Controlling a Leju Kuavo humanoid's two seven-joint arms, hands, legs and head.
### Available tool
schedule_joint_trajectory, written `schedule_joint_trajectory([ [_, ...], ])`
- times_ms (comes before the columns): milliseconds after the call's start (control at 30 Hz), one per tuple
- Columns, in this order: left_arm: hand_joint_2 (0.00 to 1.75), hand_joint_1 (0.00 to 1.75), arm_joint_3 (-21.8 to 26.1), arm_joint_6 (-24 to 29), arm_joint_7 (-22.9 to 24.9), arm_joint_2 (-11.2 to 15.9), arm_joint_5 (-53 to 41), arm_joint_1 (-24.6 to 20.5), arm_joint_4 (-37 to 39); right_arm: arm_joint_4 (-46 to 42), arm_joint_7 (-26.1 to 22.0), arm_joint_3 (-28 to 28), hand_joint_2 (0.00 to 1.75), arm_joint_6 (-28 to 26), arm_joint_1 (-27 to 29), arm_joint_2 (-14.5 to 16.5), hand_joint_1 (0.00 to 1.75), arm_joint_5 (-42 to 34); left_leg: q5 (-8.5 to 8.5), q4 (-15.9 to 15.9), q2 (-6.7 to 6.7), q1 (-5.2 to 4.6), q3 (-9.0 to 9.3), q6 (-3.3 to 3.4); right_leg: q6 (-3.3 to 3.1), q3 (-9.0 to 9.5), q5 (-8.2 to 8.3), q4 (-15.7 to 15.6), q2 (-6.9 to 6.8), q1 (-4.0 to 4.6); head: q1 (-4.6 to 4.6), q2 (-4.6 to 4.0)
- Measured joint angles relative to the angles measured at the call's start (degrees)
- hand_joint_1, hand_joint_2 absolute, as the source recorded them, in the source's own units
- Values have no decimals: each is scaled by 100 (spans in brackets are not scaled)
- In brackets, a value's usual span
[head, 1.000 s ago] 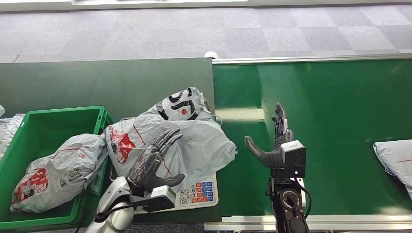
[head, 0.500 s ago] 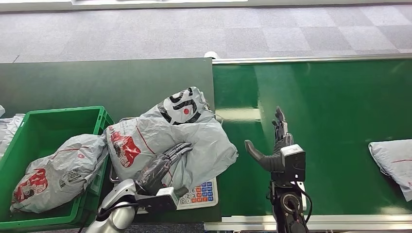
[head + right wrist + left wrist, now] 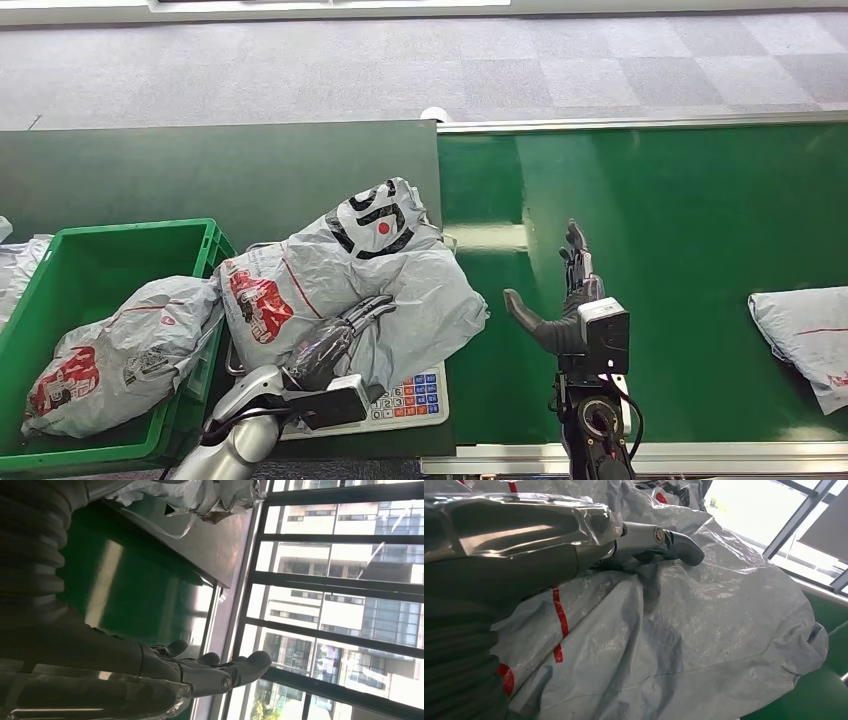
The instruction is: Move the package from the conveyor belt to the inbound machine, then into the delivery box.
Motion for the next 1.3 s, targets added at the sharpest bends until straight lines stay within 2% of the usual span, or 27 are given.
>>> schedule_joint_trajectory([
  [33,175,150,1,58,-30,-1,7,-2,7,0,0,0,175,1,0,0,0,-8,0,0,0,0,2,0,0,2,0,0,0,0,0,0],
  [100,175,168,8,309,-138,-4,-8,2,14,0,0,0,175,3,5,0,0,-32,0,0,1,0,5,0,0,4,0,0,0,0,1,0],
  [267,175,175,109,1275,-472,-72,-23,63,-48,0,-3,-4,175,79,42,14,0,-131,0,0,0,0,5,0,0,4,0,0,0,0,0,0],
  [500,175,175,275,2677,-811,-248,-120,176,-285,0,-7,-4,175,140,33,30,0,-198,0,0,-2,0,-1,0,0,0,0,0,-1,0,0,0],
  [767,175,175,305,3490,-1058,-345,-11,285,-497,31,-19,-4,175,167,-55,31,0,-256,0,0,-2,0,-1,0,0,1,0,0,-1,0,-1,0],
  [900,0,175,339,3998,-1215,-405,61,318,-576,40,-24,-4,175,167,-67,31,0,-280,0,0,-2,0,-1,0,0,0,0,0,-1,0,-1,0],
  [1100,0,175,346,4741,-1546,-466,400,331,-651,77,-30,4,175,155,-97,44,0,-340,0,0,-2,0,-2,0,0,0,0,0,-1,0,-1,0],
  [1300,0,175,457,4925,-1819,-588,523,383,-1033,168,-94,43,175,74,-148,46,0,-436,0,0,-2,0,-2,0,0,0,0,0,0,0,0,0],
])
